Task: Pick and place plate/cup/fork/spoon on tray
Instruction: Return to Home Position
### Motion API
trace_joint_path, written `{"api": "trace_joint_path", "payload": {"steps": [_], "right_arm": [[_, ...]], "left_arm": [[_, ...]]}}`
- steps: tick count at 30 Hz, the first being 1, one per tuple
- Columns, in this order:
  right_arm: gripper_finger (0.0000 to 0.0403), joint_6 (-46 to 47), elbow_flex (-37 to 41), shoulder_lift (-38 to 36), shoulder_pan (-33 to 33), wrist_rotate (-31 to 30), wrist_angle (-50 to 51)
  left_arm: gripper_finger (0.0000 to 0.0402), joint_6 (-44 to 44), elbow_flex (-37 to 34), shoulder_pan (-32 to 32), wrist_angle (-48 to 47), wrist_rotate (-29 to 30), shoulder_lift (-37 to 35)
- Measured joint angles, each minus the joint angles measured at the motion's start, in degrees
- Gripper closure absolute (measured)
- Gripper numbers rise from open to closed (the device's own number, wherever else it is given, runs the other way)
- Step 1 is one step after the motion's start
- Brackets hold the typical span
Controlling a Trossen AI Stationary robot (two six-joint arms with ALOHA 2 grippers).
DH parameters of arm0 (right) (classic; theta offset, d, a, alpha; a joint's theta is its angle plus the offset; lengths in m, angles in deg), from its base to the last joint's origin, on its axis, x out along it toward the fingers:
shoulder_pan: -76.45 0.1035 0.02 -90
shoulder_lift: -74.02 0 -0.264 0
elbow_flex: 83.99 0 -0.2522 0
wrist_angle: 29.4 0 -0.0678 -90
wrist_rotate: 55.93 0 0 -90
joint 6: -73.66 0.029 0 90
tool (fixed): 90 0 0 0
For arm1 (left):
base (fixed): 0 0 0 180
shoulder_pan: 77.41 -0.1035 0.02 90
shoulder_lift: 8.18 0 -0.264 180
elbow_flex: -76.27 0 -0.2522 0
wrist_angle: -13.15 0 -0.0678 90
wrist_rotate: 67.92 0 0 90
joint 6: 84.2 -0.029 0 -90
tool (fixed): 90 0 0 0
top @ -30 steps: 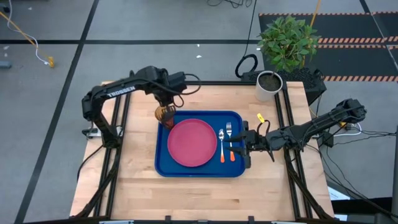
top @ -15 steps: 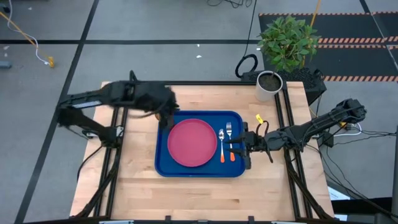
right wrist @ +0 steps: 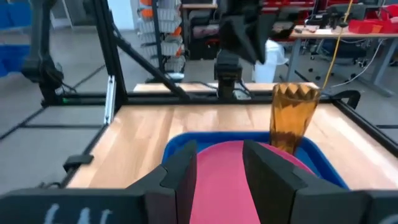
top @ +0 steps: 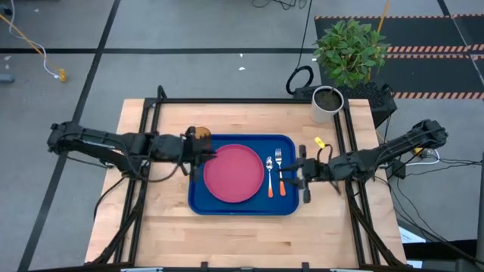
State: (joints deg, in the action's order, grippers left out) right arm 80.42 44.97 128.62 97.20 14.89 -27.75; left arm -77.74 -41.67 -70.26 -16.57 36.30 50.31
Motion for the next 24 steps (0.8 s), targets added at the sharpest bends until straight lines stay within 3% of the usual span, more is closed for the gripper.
{"api": "trace_joint_path", "payload": {"steps": [9,17,24], "right_arm": [[0.0277,4.1,1.0,-10.3,1.2,-0.2,12.8],[0.0277,1.3,11.1,-16.0,0.2,-4.4,2.7],[0.0277,-1.0,18.3,-22.6,-3.3,-4.7,-4.2]], "left_arm": [[0.0339,2.2,-9.9,8.7,2.4,5.9,-12.8],[0.0339,3.6,-16.4,13.0,2.3,13.0,-21.9],[0.0339,-0.9,-23.2,10.1,5.8,11.1,-32.3]]}}
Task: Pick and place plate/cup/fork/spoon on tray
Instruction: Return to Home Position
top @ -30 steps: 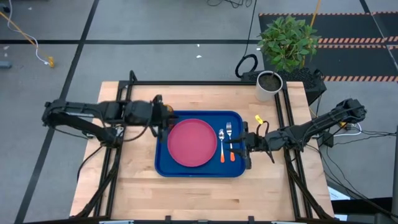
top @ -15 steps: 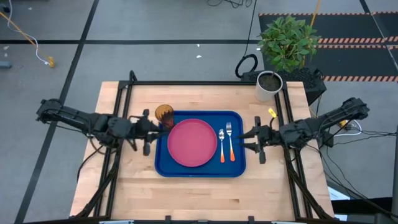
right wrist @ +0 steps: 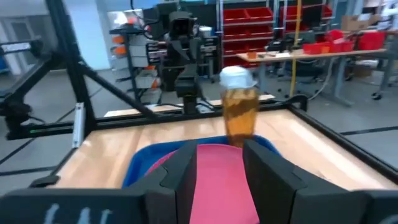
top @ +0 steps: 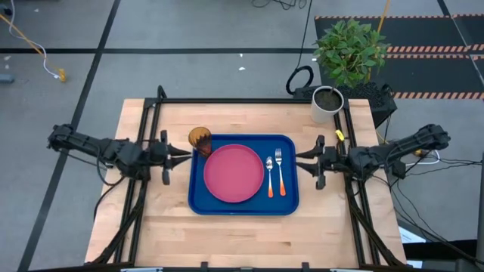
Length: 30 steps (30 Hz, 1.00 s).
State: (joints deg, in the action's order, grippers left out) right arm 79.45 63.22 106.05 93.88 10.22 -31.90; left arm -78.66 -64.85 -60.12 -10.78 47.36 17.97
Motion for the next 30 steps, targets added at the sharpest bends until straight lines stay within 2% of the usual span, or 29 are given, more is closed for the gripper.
{"api": "trace_joint_path", "payload": {"steps": [2,8,14,21,23,30], "right_arm": [[0.0277,-0.3,0.1,-1.3,-1.9,0.7,1.1],[0.0277,-0.7,0.1,-2.8,-8.2,9.2,3.7],[0.0277,-0.8,7.0,-3.0,-12.3,14.8,-8.3],[0.0277,3.7,12.9,-6.8,-13.6,15.1,-11.0],[0.0277,3.9,13.4,-8.8,-13.5,15.5,-10.3],[0.0277,6.8,13.6,-16.4,-13.5,16.3,1.1]], "left_arm": [[0.0339,-0.5,-2.3,-1.9,1.1,-2.3,-3.2],[0.0339,-0.8,-8.7,-7.1,6.0,-13.2,-9.3],[0.0339,-1.8,-15.9,-12.2,14.6,-18.2,-10.6],[0.0339,-1.0,-14.9,-16.1,12.3,-23.2,-10.9],[0.0339,-1.4,-14.0,-16.2,9.5,-23.7,-12.1],[0.0339,1.1,-14.9,-16.2,2.8,-19.0,-20.4]]}}
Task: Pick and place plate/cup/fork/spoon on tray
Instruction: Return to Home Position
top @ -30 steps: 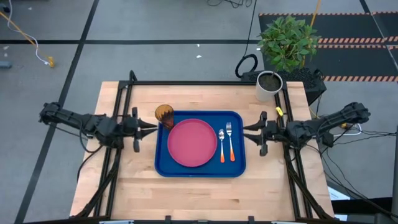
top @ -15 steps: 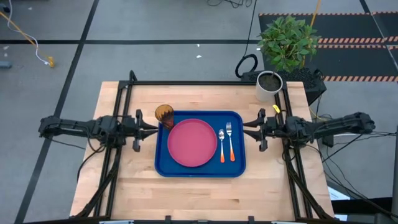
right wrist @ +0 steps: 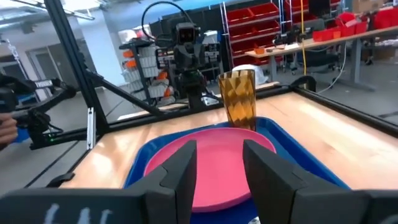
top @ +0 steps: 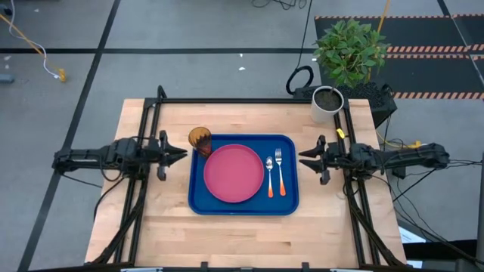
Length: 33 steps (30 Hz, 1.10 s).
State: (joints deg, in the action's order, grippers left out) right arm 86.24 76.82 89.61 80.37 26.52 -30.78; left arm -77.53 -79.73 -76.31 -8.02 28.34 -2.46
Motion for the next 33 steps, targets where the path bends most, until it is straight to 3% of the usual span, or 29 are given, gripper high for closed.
{"api": "trace_joint_path", "payload": {"steps": [4,9,17,24,33], "right_arm": [[0.0277,0.9,0.0,-3.0,0.0,0.0,3.2],[0.0277,0.9,0.0,-5.6,0.0,-0.1,7.5],[0.0277,2.8,0.0,-7.1,0.0,-0.1,10.9],[0.0277,2.8,0.0,-7.1,0.0,0.0,10.7],[0.0277,5.1,4.0,-7.1,0.0,0.2,6.2]], "left_arm": [[0.0339,1.6,-2.6,0.0,-0.6,1.0,-5.4],[0.0339,3.7,-6.6,0.0,0.5,2.6,-5.6],[0.0339,3.0,-6.7,0.2,1.1,2.7,-5.6],[0.0339,0.6,-9.7,0.2,9.7,-0.7,-5.6],[0.0339,-0.6,-9.7,0.2,10.6,-3.8,-5.4]]}}
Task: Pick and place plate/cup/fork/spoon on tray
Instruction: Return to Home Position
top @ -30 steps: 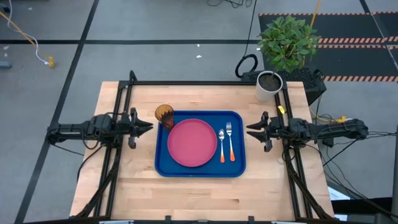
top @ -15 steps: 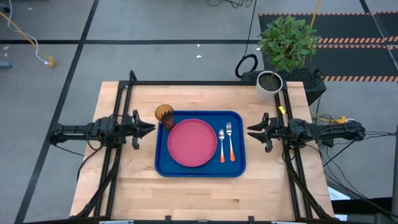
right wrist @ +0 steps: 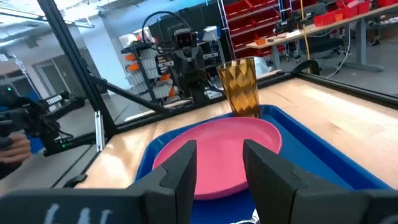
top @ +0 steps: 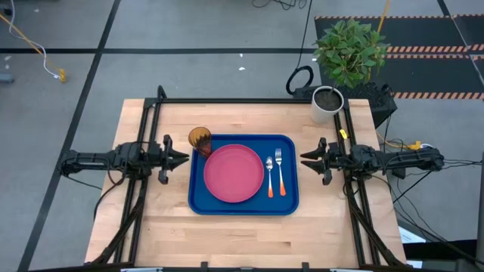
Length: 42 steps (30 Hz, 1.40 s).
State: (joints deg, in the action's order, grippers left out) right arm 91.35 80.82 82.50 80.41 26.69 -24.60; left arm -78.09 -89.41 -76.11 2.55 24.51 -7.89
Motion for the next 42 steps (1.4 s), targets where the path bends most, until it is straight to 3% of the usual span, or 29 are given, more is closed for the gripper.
{"api": "trace_joint_path", "payload": {"steps": [13,42], "right_arm": [[0.0277,-1.9,0.4,0.1,0.0,0.0,0.4],[0.0277,-1.9,0.6,0.1,0.0,0.0,0.2]], "left_arm": [[0.0339,-1.7,0.1,0.0,-2.4,-2.9,0.5],[0.0339,-1.4,0.1,0.0,-2.5,-2.8,0.5]]}}
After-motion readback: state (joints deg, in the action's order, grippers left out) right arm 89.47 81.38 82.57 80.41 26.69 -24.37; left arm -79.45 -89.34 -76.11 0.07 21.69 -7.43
